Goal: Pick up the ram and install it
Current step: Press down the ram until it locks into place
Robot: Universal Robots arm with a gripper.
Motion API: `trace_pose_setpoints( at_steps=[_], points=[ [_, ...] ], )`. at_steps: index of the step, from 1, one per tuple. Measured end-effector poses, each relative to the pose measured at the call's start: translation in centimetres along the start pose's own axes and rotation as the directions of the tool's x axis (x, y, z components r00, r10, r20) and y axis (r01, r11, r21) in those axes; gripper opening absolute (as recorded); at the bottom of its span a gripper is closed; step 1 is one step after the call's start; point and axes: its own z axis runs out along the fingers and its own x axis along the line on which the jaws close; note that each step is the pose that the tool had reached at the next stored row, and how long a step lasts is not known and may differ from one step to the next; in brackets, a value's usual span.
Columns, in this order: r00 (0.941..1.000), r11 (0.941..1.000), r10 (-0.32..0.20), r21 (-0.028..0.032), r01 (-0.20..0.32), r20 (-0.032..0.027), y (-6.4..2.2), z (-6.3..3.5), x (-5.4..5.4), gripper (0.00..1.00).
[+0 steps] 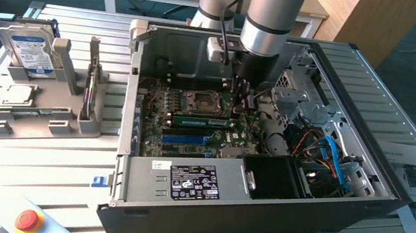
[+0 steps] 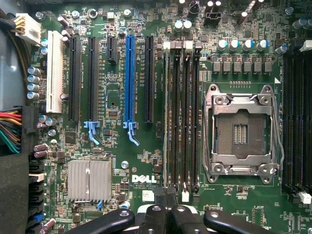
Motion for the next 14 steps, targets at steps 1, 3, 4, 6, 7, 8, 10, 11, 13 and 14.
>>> trace_pose_setpoints(
  at_steps=[1, 3, 4, 6, 7, 8, 10, 11, 13, 14],
  points=[
    [1.0000, 1.0000, 0.000, 0.0000, 0.000, 0.0000, 0.11, 0.00, 0.0, 0.10],
    [1.0000, 1.0000, 0.000, 0.0000, 0.000, -0.0001, 0.33, 0.01, 0.0, 0.10],
    [1.0000, 1.0000, 0.000, 0.0000, 0.000, 0.0000, 0.43, 0.02, 0.0, 0.10],
    [1.0000, 1.0000, 0.000, 0.0000, 0.000, 0.0000, 0.60, 0.02, 0.0, 0.10],
    [1.0000, 1.0000, 0.000, 0.0000, 0.000, 0.0000, 0.67, 0.03, 0.0, 0.10],
    [1.0000, 1.0000, 0.000, 0.0001, 0.000, 0.0000, 0.75, 0.03, 0.0, 0.10],
    [1.0000, 1.0000, 0.000, 0.0001, 0.000, 0.0001, 0.95, 0.03, 0.0, 0.10],
    [1.0000, 1.0000, 0.000, 0.0001, 0.000, 0.0002, 1.07, 0.03, 0.0, 0.10],
    [1.0000, 1.0000, 0.000, 0.0000, 0.000, 0.0001, 1.31, 0.03, 0.0, 0.10],
    [1.0000, 1.0000, 0.000, 0.0001, 0.000, 0.0001, 1.44, 0.04, 0.0, 0.10]
  ],
)
